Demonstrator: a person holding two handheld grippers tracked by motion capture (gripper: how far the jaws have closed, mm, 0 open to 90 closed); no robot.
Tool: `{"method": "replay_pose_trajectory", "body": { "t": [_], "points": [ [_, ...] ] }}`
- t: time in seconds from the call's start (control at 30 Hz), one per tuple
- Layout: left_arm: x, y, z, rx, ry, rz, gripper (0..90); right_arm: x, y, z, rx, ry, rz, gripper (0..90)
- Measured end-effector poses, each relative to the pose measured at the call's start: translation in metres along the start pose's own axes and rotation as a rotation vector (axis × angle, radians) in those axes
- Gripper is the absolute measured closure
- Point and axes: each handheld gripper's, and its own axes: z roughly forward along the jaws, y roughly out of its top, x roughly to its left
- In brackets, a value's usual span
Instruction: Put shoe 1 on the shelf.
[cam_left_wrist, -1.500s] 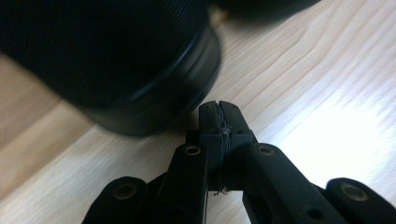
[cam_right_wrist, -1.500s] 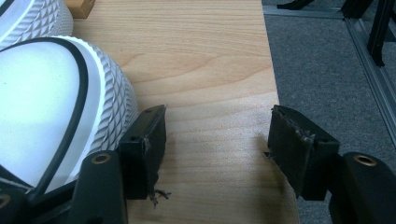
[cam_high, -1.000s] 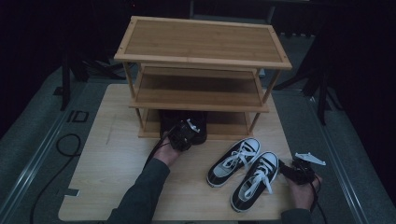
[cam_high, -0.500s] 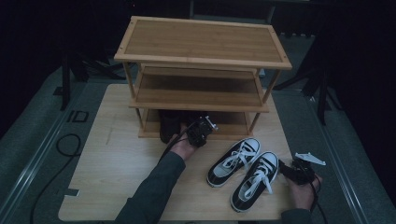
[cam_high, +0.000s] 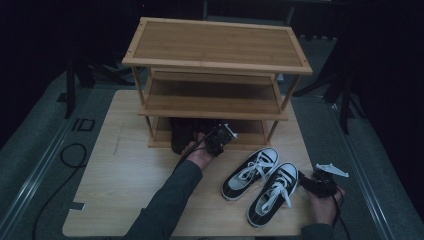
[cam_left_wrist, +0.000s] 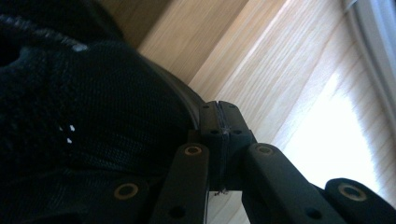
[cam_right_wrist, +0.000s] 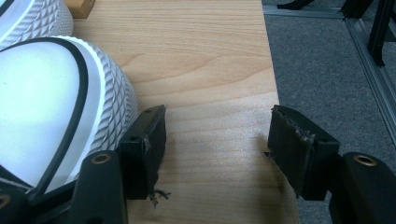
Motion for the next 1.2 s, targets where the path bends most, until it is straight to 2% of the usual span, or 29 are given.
{"method": "replay_pose_trajectory", "body": {
  "t": [0.07,0.2,0.53,0.7,0.93,1.1,1.13,1.2],
  "points": [
    [0.001,-0.003,-0.001,-0.013,-0.009,-0.015,89.9,0.000,0.000,0.000,0.000,0.000,0.000,36.6],
    [0.001,-0.006,-0.005,0.004,0.006,0.010,89.7,0.000,0.000,0.000,0.000,0.000,0.000,36.6],
    [-0.005,-0.015,-0.010,-0.032,-0.074,0.007,87.0,0.000,0.000,0.000,0.000,0.000,0.000,36.6],
    [-0.012,-0.017,-0.015,-0.045,-0.106,0.014,82.5,0.000,0.000,0.000,0.000,0.000,0.000,36.6],
    [-0.019,-0.019,-0.025,-0.061,-0.166,0.027,71.0,0.000,0.000,0.000,-0.001,0.000,-0.003,36.6],
    [-0.026,-0.018,-0.034,-0.095,-0.224,0.032,66.2,0.000,0.000,0.000,-0.003,-0.001,-0.004,36.6],
    [-0.029,-0.018,-0.036,-0.109,-0.238,0.023,65.3,0.000,0.000,0.000,-0.002,-0.001,-0.003,36.6],
    [-0.032,-0.016,-0.040,-0.115,-0.248,0.031,63.8,0.000,0.000,0.000,-0.002,-0.001,-0.003,36.5]
  ]
}}
